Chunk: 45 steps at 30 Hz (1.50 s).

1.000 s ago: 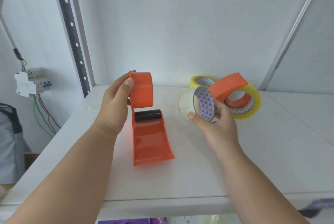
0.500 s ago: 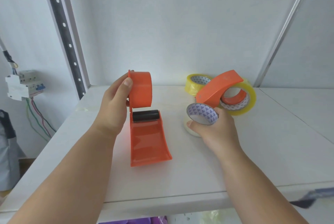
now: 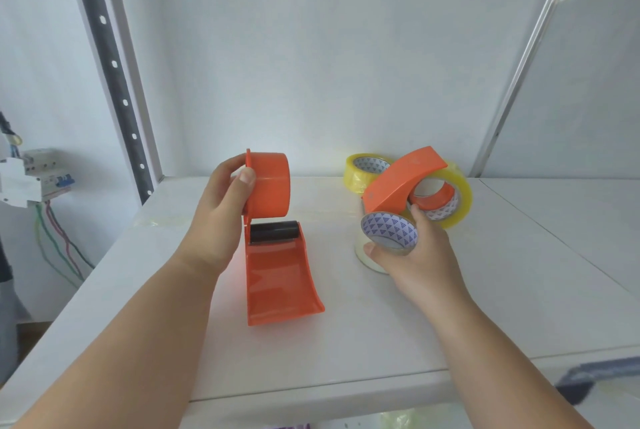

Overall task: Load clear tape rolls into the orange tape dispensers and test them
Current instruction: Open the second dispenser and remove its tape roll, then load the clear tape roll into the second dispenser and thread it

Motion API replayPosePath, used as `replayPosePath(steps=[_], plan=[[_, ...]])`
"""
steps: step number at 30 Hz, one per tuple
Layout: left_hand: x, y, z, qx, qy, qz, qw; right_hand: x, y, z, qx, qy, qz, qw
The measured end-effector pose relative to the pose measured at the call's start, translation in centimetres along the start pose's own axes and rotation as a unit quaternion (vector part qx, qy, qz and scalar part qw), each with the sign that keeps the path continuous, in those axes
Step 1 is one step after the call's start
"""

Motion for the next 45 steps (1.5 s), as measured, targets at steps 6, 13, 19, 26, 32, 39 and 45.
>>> replayPosePath(steps=[6, 13, 19, 26, 32, 39, 45], plan=[[0.1, -0.1, -0.4, 0.005, 0.041, 0.015, 0.999, -1.6, -2.7, -2.7, -0.064, 0.004, 0.029, 0.997], [0.1, -0.3, -1.1, 0.022, 0.052, 0.010, 0.998, 1.0, -4.4, -9.2, -0.086, -0.082, 0.046, 0.992], [0.6, 0.0, -0.9, 0.040, 0.044, -0.004, 0.998, 4.8, -4.0, -14.0, -0.072, -0.177, 0.122, 0.974], [0.9, 0.1, -1.2, 0.047, 0.042, -0.013, 0.998, 7.2, -2.6, -16.8, -0.052, -0.228, 0.232, 0.944], [0.9, 0.0, -1.5, 0.031, 0.050, -0.007, 0.998, 8.7, -0.3, -17.7, -0.030, -0.276, 0.340, 0.899], [1.0, 0.0, -1.6, 0.032, 0.051, -0.003, 0.998, 8.7, 1.2, -18.6, -0.003, -0.284, 0.396, 0.873], [0.9, 0.2, -1.4, 0.038, 0.049, -0.002, 0.998, 8.9, 1.0, -18.9, -0.026, -0.301, 0.397, 0.867]])
Point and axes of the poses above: each hand's wrist, its own z-axis away from the middle knuckle, its own x-axis out of the palm, y = z × x, the point moved 6 cm from there along -z, towards the middle knuckle, and after that the axes turned 14 degrees about -x, right-handed, at the moved point
